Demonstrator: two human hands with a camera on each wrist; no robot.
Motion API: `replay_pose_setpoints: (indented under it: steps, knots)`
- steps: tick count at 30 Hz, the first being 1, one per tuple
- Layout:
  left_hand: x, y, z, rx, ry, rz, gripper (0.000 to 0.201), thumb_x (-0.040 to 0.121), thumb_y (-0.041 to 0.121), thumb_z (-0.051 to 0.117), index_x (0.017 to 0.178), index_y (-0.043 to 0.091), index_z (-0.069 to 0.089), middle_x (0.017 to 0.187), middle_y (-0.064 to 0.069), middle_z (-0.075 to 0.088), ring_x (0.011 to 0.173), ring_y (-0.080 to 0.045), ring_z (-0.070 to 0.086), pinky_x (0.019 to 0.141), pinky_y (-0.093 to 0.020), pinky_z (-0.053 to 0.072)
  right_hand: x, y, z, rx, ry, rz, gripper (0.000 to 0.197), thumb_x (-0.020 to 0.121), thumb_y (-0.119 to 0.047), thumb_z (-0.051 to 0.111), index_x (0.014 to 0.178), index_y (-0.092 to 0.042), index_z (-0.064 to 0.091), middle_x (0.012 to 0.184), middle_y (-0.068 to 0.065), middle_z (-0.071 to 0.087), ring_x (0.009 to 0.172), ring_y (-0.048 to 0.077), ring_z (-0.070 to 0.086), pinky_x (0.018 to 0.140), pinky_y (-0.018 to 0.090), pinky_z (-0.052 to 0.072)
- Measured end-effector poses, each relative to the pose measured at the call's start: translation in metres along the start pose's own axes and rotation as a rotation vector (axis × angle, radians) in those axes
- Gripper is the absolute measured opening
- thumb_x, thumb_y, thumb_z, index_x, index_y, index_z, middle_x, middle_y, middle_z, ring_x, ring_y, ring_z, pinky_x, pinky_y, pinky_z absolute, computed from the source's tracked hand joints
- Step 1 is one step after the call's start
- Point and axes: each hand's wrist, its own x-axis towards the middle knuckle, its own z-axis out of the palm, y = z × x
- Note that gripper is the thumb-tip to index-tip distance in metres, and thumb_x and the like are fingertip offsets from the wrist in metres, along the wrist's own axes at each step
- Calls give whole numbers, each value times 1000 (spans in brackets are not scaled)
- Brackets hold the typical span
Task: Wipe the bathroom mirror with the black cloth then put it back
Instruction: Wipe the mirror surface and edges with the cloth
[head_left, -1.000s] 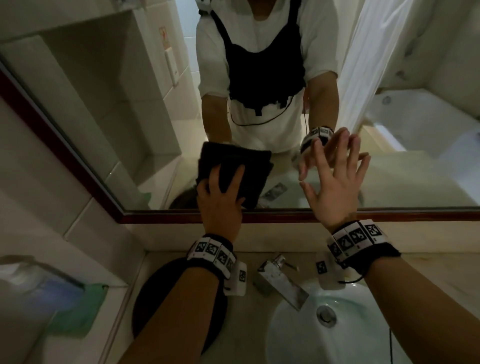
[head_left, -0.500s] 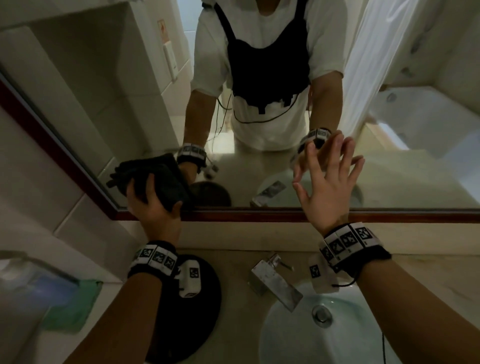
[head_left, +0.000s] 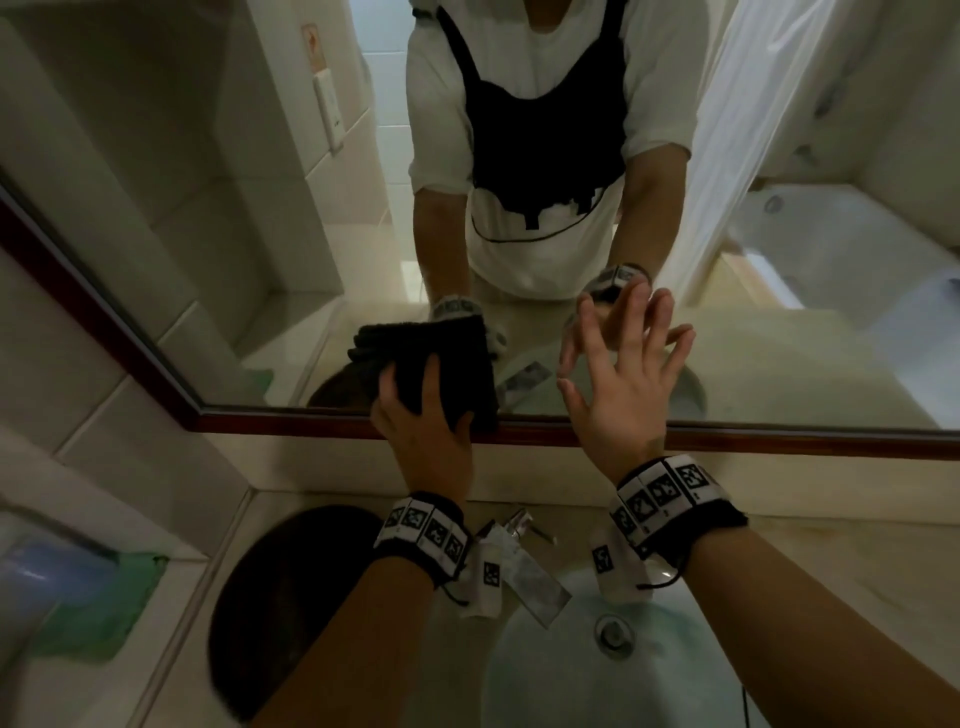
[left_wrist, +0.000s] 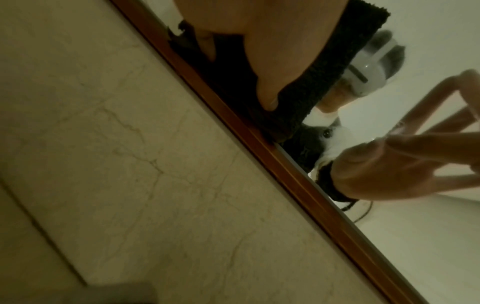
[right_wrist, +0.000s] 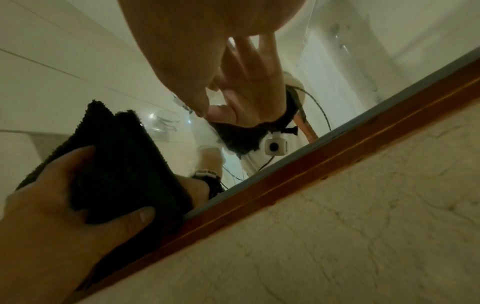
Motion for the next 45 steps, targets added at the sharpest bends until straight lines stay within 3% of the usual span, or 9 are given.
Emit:
replay_pose_setpoints:
  steps: [6,12,20,21,27,32,37,45]
  knots:
    - [16,-22,-30,30,4,-45,93,70,13,84,145,31,32,155,-20,23,128,-45,32,90,-55,49,-2,-6,-8,14,-51,18,95,89,-42,62,157,-33,-3,159,8,-31,147,35,-25,116,68,-1]
    - [45,-57,-65,52,2,-112,92,76,15,79,149,35,26,160,-13,12,134,-47,27,96,-63,45,-3,-22,-17,83,-39,93,93,84,-37,68,158,-27,14,163,16,-15,149,38,-18,116,68,8]
    - [83,-96,-103,76,16,-84,98,74,13,80,151,32,22,160,-13,7,135,-46,27,101,-64,43,-2,-45,-32,103,24,181,82,82,-29,73,153,-35,32,165,18,-3,151,39,-6,117,67,11]
    - [103,-103,-137,58,34,-37,98,74,12,80,150,31,22,160,-14,7,136,-46,27,101,-63,43,4,-75,-51,85,93,165,83,81,-28,74,153,-35,32,165,17,-2,151,39,-5,117,66,10]
    - [124,-104,-157,137,32,-63,93,71,11,82,149,20,32,158,-19,16,130,-49,30,107,-59,37,36,-97,-68,65,117,38,89,76,-25,78,152,-34,33,165,15,0,152,38,0,119,62,11]
    - [155,-101,-194,162,8,-65,83,84,13,71,153,26,27,161,-13,5,135,-43,23,111,-51,35,76,-114,-101,-37,154,-29,98,77,-35,75,156,-35,19,165,16,-2,152,37,-3,119,61,5]
    - [162,-108,-205,243,7,-21,74,86,25,70,150,28,32,158,-15,14,128,-46,29,107,-59,37,93,-115,-97,-86,66,4,113,72,-54,77,158,-35,7,165,12,-13,151,38,-11,118,65,4]
    - [170,-113,-200,239,59,11,72,83,28,74,145,17,39,158,-16,14,135,-42,24,117,-50,26,96,-107,-79,-135,78,0,123,69,-52,82,158,-31,0,164,13,-18,150,38,-15,116,68,-2]
